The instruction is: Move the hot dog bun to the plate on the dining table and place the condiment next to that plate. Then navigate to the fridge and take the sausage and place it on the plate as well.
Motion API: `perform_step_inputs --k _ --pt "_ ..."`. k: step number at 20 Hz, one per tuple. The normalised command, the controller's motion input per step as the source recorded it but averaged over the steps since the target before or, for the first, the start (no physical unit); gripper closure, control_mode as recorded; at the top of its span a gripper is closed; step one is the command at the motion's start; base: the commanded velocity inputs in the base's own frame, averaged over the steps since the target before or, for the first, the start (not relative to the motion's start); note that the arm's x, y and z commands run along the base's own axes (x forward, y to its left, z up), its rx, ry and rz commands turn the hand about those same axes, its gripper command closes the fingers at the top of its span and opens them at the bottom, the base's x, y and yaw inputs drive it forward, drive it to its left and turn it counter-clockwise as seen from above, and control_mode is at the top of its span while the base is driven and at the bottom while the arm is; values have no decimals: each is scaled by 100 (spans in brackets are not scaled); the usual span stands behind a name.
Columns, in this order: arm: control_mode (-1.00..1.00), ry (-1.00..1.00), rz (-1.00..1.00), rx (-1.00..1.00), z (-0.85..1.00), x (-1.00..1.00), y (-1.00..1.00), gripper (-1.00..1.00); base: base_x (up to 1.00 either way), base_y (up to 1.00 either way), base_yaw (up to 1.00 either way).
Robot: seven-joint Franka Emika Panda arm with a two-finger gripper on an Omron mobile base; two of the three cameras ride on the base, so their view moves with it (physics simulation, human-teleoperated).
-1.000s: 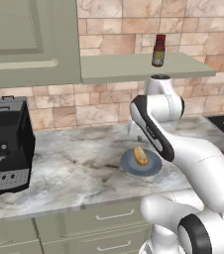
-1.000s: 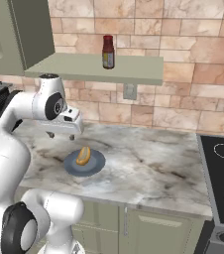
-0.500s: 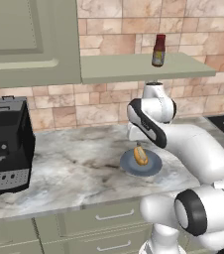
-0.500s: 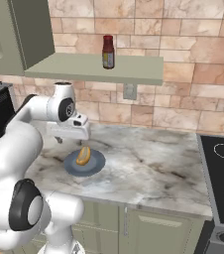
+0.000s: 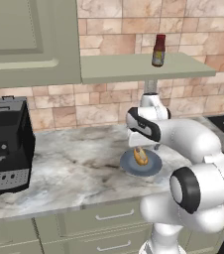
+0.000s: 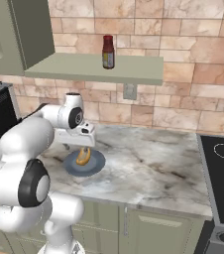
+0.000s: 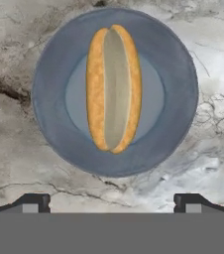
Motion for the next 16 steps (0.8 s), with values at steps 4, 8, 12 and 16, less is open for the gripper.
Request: perform_step_inputs --k 4,8,12,16 --pt "-100 2 0 0 -44 24 -1 -100 0 0 0" --pt "-100 0 0 0 -38 27 -3 -100 0 0 0" --pt "-100 0 0 0 -36 27 -5 -100 0 0 0" --pt "-100 0 0 0 -29 23 -3 -100 0 0 0"
